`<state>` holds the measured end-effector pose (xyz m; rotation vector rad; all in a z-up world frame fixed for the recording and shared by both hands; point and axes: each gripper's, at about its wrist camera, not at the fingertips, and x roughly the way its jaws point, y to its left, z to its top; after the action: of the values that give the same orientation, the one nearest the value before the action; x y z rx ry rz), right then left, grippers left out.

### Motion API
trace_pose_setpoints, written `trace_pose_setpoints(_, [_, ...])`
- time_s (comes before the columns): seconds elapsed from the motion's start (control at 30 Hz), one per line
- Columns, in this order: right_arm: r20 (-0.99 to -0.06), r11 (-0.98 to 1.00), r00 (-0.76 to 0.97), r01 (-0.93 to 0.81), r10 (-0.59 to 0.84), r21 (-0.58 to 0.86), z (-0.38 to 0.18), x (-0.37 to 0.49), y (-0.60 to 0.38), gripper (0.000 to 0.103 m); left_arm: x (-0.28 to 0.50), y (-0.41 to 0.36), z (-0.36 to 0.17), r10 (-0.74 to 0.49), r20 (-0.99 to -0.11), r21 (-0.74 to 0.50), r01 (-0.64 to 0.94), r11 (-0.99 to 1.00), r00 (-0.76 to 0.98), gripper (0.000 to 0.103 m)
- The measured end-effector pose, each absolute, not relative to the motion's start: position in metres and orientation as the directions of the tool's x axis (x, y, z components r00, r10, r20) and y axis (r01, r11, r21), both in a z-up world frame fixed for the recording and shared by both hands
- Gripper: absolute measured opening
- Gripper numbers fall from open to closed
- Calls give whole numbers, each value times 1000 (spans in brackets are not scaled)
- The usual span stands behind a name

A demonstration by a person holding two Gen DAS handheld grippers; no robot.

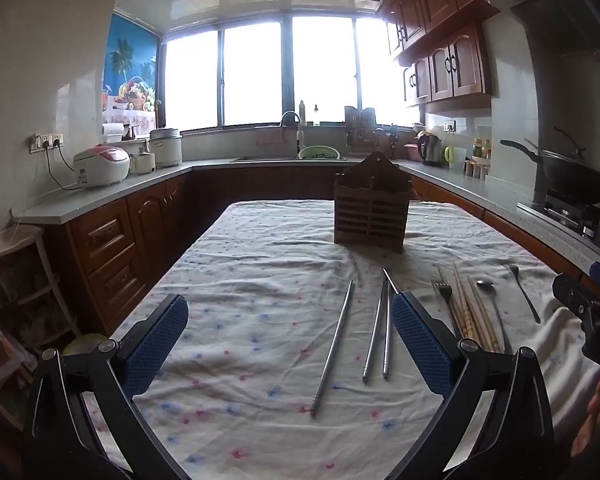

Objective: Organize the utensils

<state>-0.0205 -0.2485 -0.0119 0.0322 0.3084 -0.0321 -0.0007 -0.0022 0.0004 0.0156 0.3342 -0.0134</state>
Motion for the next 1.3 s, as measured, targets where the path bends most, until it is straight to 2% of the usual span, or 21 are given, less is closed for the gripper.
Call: trace_pose_setpoints(1.3, [-313, 999, 950, 6, 11, 53, -18, -18, -248, 101, 2, 0, 1, -12, -329, 6, 15, 1000, 944, 103])
